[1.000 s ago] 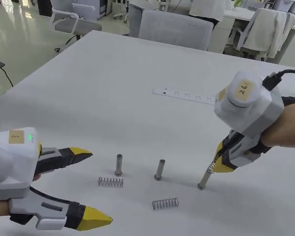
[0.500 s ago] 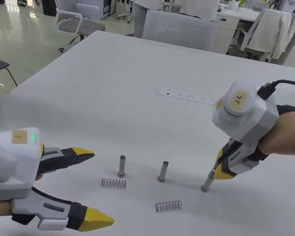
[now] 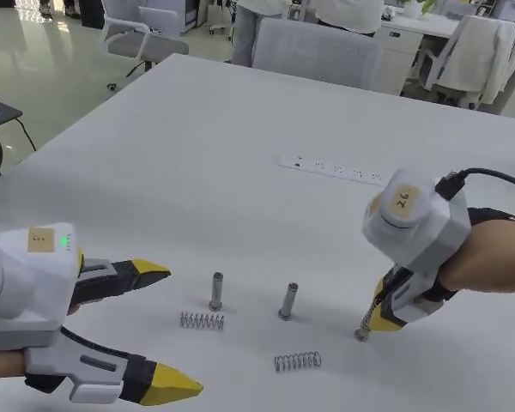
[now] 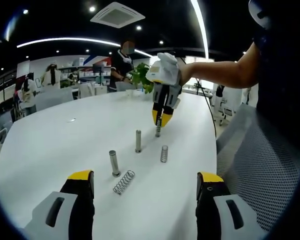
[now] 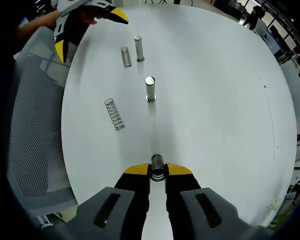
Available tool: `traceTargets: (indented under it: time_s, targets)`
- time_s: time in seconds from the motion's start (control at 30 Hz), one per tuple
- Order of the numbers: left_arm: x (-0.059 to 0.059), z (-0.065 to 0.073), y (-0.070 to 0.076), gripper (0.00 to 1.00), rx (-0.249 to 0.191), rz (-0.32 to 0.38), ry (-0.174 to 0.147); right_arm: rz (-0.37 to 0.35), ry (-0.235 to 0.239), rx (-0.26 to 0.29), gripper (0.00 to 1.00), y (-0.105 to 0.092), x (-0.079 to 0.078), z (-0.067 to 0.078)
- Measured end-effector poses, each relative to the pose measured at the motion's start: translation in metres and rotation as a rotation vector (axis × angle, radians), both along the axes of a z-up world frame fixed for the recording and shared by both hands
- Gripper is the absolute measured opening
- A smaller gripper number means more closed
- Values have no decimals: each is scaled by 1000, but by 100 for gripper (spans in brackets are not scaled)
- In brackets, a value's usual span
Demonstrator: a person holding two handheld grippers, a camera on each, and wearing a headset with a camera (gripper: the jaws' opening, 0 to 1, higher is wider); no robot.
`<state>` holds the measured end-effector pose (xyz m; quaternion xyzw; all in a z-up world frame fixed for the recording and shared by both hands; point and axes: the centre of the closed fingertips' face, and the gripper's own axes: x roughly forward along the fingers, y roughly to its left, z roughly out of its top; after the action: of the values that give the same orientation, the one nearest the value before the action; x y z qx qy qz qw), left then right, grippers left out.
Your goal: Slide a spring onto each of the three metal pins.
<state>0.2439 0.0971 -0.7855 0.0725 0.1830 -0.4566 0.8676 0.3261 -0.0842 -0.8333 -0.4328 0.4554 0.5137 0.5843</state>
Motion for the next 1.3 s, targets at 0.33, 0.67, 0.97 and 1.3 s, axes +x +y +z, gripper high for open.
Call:
traceTargets:
  time_s: [0.33,0.67,0.97,1.3]
  targets:
    - [0,0,1,79,3,-1,3,-9,-2,-2,9,3,0,-12]
    - [0,1,0,79,3,0,1,-25,-11,23,9,5,4,-12]
    - [-1,1,0,78,3,0,2,-17,-18,31,17,5,4,-13]
    - [-2,0,0,78,3,-3,3,2,-26,56,24,8,2,-7]
